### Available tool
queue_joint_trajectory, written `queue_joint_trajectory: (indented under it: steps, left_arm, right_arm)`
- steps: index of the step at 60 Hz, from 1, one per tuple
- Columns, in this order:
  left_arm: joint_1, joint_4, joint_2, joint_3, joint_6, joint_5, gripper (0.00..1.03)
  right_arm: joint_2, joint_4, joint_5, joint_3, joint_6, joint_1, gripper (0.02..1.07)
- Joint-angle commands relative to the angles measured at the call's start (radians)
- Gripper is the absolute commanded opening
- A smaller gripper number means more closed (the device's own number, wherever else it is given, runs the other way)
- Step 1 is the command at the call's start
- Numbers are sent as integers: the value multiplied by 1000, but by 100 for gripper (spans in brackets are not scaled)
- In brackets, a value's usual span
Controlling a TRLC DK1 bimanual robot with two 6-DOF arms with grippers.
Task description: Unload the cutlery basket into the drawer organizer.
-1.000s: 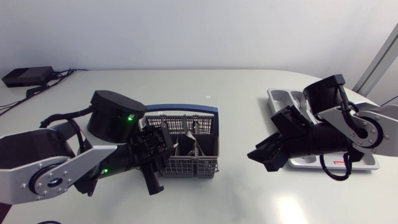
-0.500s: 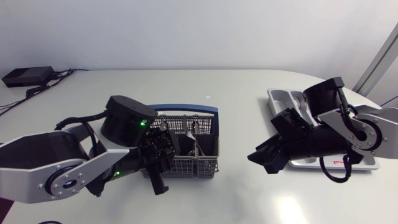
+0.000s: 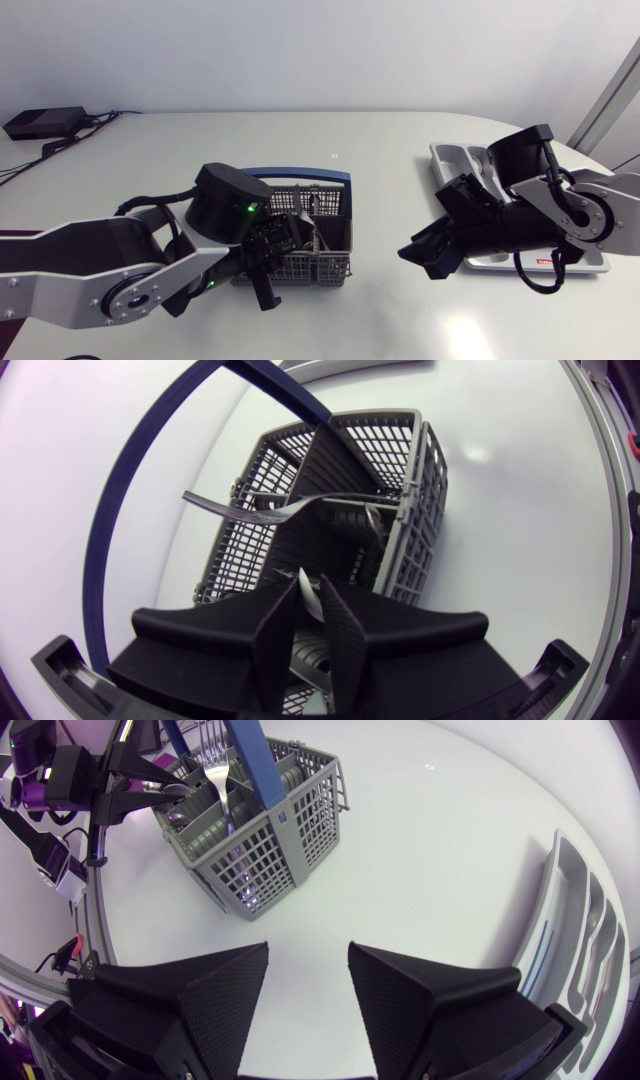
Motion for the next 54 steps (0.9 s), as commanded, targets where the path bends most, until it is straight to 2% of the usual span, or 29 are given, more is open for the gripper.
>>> queue_joint_trajectory:
  steps: [1,7,23,38,54]
  left_arm:
    - [-12,20,24,2,-13,-18,10]
    - [-11,25,19,-1,-10,-22,4]
    - [-12,25,-96,-27,8,-39,4]
    - [-46,26,-252,-61,19,-39,4]
    - [-60,-15,-424,-31,-13,-42,4]
  right_arm:
    - [-9,8,-6,-26,-21,4,62]
    - [-9,8,-6,-25,-21,4,62]
    - [-7,8,-6,-26,-21,4,62]
    - [-17,8,-6,-26,-17,4,62]
    - [-144,7,-3,-31,13,10,62]
